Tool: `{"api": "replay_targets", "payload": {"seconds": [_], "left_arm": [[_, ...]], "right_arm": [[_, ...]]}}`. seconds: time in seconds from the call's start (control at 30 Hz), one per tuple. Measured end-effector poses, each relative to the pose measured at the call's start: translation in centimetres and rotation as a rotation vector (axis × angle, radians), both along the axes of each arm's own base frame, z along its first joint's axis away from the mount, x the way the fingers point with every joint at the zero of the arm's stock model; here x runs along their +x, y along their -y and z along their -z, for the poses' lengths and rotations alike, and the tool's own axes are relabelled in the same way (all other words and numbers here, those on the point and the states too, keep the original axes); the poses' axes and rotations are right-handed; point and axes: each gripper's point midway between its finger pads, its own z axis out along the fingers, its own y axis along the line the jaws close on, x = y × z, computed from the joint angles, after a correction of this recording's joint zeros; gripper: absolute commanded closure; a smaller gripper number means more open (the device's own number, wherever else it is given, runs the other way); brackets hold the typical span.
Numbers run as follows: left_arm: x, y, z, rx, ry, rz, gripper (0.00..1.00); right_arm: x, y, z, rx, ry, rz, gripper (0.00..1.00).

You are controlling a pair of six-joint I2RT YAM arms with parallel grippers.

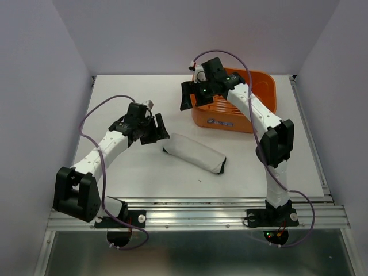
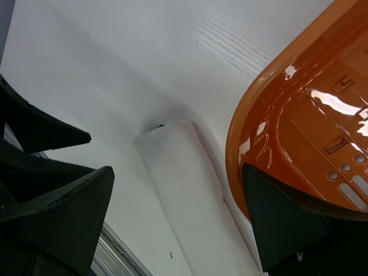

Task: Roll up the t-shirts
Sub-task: Move the bin to the center of the board, then pick up the T-shirt from the center of the board.

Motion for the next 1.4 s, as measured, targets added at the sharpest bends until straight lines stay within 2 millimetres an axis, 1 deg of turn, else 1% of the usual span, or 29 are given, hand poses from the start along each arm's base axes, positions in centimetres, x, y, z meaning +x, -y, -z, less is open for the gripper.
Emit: {"api": "replay_targets", "payload": {"seconds": [0.1,0.17,0.23,0.27,0.3,0.33,0.37,0.4,0.47,0.53,0.57,0.6,0.7,0.77,0.8,0.87,0.93,0.97,1.03,1.07,1.1,1.17,1.2,1.27,1.33,1.4], "left_arm": [[0.1,-0.1,0.8,0.01,-0.021,-0.007,0.24],[0.2,-0.1,1.2,0.016,-0.032,-0.012,0.24],[0.2,-0.1,1.5,0.017,-0.035,-0.013,0.24],[0.3,-0.1,1.7,0.017,-0.034,-0.012,0.25],[0.3,-0.1,1.9,0.017,-0.035,-0.012,0.25],[0.2,-0.1,2.3,0.019,-0.042,-0.013,0.26],[0.3,-0.2,2.6,0.021,-0.045,-0.015,0.26],[0.3,-0.2,3.0,0.023,-0.054,-0.017,0.26],[0.4,-0.1,3.9,0.02,-0.068,-0.012,0.27],[0.5,0.1,5.1,0.02,-0.093,-0.006,0.3],[0.6,0.2,5.5,0.021,-0.099,-0.005,0.31],[0.8,0.2,6.0,0.024,-0.108,-0.006,0.31],[1.0,0.3,6.6,0.025,-0.114,-0.01,0.31],[1.7,0.5,6.2,0.013,-0.086,-0.013,0.3],[2.0,0.6,6.1,0.009,-0.073,-0.014,0.29],[2.4,0.8,5.9,-0.001,-0.052,-0.014,0.28],[2.7,1.0,6.1,-0.006,-0.044,-0.012,0.28],[2.8,1.0,6.2,-0.006,-0.044,-0.01,0.28],[2.8,1.1,7.5,0.004,-0.073,-0.009,0.28],[2.6,1.1,8.0,0.008,-0.085,-0.008,0.28],[2.4,1.1,8.6,0.013,-0.101,-0.008,0.28],[1.8,1.0,9.4,0.019,-0.122,-0.005,0.28],[1.6,1.0,9.5,0.019,-0.127,-0.004,0.28],[1.4,1.2,9.6,0.015,-0.131,-0.002,0.28],[1.5,1.3,9.6,0.011,-0.127,0.0,0.29],[1.6,1.3,9.5,0.008,-0.122,-0.001,0.29]], "right_arm": [[-1.4,-0.1,-0.2,-0.014,0.007,-0.002,0.0],[-2.5,0.9,-1.3,-0.007,0.039,0.026,0.0],[-3.7,2.5,-2.7,0.008,0.083,0.07,0.0],[-4.7,3.6,-4.3,0.022,0.122,0.094,0.0],[-5.2,4.1,-5.5,0.036,0.152,0.112,0.0],[-5.8,5.1,-7.5,0.063,0.212,0.145,0.0],[-6.0,5.5,-8.4,0.077,0.235,0.159,0.0],[-6.8,6.4,-10.3,0.105,0.291,0.189,0.0],[-7.8,7.6,-11.7,0.129,0.336,0.225,0.0],[-9.0,8.8,-11.8,0.134,0.345,0.266,0.0],[-9.5,9.4,-11.2,0.132,0.337,0.292,0.0],[-10.1,10.1,-10.0,0.122,0.315,0.32,0.0],[-11.8,11.6,-5.6,0.079,0.213,0.396,0.0],[-13.3,13.1,-1.9,0.039,0.125,0.475,0.01],[-14.0,13.6,-0.6,0.033,0.094,0.505,0.01],[-15.3,14.4,1.2,0.053,0.052,0.569,0.02],[-17.4,15.3,3.2,0.121,-0.005,0.649,0.03],[-18.2,15.6,4.2,0.169,-0.029,0.687,0.04],[-19.4,15.9,6.4,0.21,-0.089,0.736,0.05],[-20.2,15.9,8.2,0.234,-0.139,0.765,0.05],[-20.7,15.8,9.6,0.254,-0.18,0.785,0.05],[-21.4,15.6,11.8,0.276,-0.245,0.811,0.05],[-22.4,15.6,13.9,0.267,-0.313,0.834,0.05],[-23.2,15.5,15.7,0.261,-0.381,0.855,0.05],[-23.3,15.1,16.2,0.277,-0.412,0.861,0.06],[-22.8,14.7,16.0,0.302,-0.414,0.861,0.07]]}}
